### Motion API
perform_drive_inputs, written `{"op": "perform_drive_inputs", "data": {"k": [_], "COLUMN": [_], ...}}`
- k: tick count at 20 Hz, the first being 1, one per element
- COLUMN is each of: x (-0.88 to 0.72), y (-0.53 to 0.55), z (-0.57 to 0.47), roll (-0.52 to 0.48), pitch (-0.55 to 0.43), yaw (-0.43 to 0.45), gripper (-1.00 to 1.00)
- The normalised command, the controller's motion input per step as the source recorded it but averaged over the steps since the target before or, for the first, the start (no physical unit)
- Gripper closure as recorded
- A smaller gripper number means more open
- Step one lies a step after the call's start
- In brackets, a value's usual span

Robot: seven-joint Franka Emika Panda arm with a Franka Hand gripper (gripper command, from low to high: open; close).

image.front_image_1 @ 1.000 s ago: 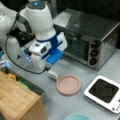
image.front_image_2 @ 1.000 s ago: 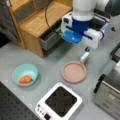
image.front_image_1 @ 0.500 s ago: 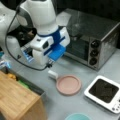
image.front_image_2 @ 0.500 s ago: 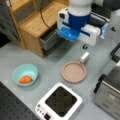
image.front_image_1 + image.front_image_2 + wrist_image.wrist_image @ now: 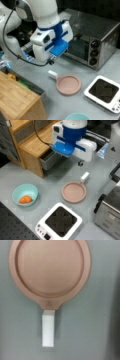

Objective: Pick up the pan. Place the pan on the table. Pick up the bowl. Place the bowl on the stove.

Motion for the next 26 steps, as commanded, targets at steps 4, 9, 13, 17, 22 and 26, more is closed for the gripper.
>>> {"op": "perform_drive_inputs", "data": {"k": [4, 9, 13, 17, 22, 26], "x": [0.50, 0.48, 0.44, 0.49, 0.59, 0.64], "y": [-0.31, -0.29, -0.31, -0.36, -0.48, -0.56], "z": [0.39, 0.30, 0.25, 0.23, 0.11, 0.05], "roll": [0.013, -0.012, -0.029, -0.055, -0.035, -0.017], "pitch": [0.280, 0.274, 0.283, 0.261, 0.222, 0.192], "yaw": [0.054, 0.118, 0.153, 0.166, 0.175, 0.172], "gripper": [-1.00, -1.00, -1.00, -1.00, -1.00, -1.00]}}
